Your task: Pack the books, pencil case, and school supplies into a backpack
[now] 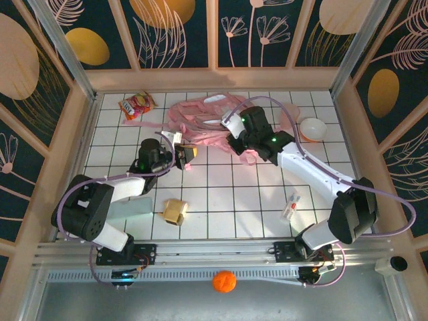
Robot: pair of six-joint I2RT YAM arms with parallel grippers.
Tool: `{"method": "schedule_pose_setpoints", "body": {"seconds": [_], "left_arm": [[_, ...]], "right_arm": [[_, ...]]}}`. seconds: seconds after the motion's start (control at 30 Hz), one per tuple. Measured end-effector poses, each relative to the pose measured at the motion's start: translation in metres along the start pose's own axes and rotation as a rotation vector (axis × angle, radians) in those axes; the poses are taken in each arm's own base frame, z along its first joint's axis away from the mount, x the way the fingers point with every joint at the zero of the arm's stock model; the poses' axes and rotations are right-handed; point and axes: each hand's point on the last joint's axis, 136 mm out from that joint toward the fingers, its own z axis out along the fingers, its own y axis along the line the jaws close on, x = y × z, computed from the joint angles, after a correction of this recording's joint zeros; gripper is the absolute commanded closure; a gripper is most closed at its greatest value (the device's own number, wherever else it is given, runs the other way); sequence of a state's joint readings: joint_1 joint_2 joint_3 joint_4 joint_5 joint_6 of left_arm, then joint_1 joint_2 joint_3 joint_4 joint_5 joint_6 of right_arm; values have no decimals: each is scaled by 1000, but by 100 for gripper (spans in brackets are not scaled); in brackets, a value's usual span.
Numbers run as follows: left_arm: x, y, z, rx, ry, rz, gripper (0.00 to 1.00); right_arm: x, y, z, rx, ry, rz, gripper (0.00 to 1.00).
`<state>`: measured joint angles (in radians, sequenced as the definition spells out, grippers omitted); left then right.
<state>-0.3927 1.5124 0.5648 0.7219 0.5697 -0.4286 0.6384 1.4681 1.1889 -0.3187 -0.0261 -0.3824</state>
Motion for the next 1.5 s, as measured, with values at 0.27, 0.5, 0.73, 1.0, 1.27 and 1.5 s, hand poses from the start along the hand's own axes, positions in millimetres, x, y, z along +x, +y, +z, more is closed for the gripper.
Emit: {"method": "schedule_pose_setpoints", "body": {"seconds": [0.27,0.5,0.73,1.0,1.27,1.5], "left_arm": [[-12,-30,-9,85,65,73,100],[3,-34,-8,102,150,70,100],[0,-49,5,117,203,96,91],[5,-81,0,205,286,256,31],[-26,-100,-37,175,216,578,15],[-12,-70,-34,85,299,816,15]], "right_arm": [[-2,23,19,-38,-17,29,100],[0,48,42,-95,-12,47,100],[-2,54,44,-170,-45,31,100],[18,57,37,-348,-69,-166,100],[58,63,21,-474,-6,-461,100],[53,67,6,-534,-48,-602,100]]}}
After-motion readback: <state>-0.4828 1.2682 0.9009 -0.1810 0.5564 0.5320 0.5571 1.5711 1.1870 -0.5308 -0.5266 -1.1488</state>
